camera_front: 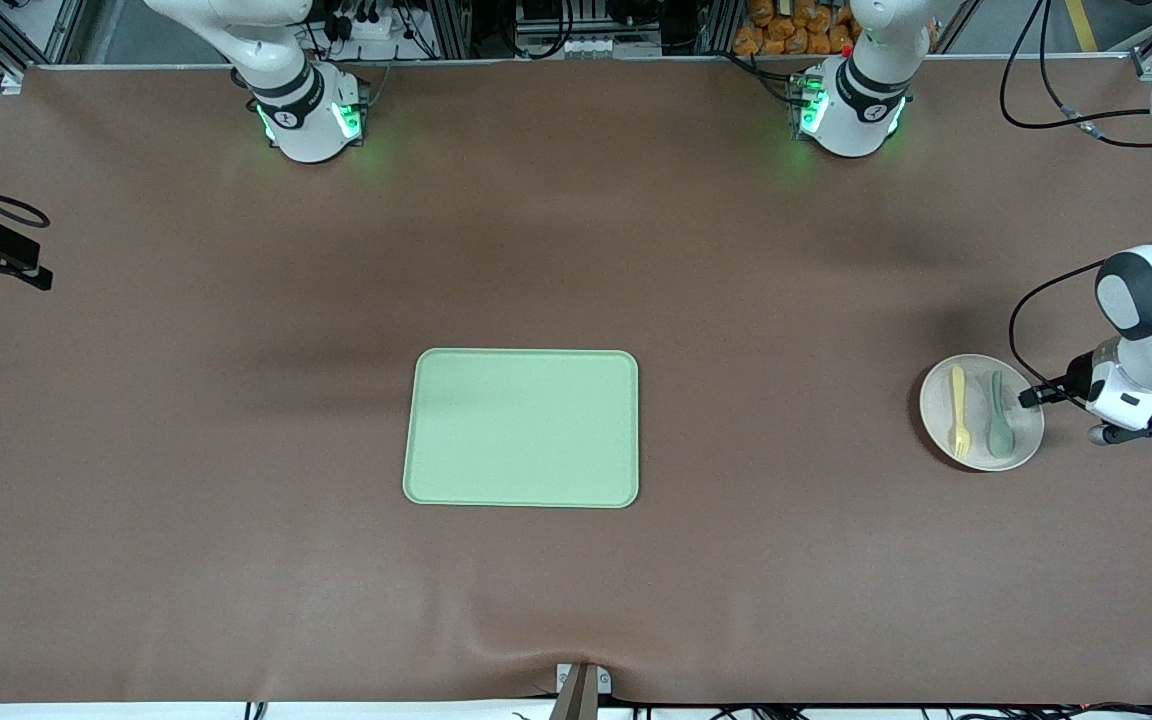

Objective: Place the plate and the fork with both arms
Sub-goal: 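Close the left gripper on the plate rim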

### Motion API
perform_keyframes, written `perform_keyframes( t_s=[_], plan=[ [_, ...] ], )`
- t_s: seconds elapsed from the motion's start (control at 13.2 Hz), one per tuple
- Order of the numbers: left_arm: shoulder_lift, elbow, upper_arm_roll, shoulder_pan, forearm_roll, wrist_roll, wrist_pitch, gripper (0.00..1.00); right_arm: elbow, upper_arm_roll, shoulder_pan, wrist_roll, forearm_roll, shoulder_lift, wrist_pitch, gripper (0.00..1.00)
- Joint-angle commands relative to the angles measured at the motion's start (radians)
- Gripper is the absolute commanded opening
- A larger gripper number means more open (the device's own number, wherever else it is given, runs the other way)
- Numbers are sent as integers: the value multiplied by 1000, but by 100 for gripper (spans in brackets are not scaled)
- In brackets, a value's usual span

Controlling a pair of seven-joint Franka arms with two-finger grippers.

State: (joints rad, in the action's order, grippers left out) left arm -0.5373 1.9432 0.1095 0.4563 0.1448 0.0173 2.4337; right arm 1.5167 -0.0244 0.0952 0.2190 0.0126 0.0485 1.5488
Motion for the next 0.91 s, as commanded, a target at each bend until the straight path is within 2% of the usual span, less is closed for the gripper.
perform_keyframes(
  t_s=[0.0,0.15,0.3,0.68,0.83],
  plan=[
    [-20,-15,10,13,22,0,11,40,-9,15,20,10,-8,2,-6,100],
    [-21,-15,10,15,19,0,11,21,-9,15,21,10,-8,2,-6,100],
    [-32,-17,12,25,15,-2,11,11,-9,15,20,10,-8,2,-6,100],
    [-35,-18,18,22,15,-3,11,0,-9,15,20,10,-8,2,-6,100],
    [-35,-18,19,16,15,-3,10,0,-9,15,20,10,-8,2,-6,100]
  ],
)
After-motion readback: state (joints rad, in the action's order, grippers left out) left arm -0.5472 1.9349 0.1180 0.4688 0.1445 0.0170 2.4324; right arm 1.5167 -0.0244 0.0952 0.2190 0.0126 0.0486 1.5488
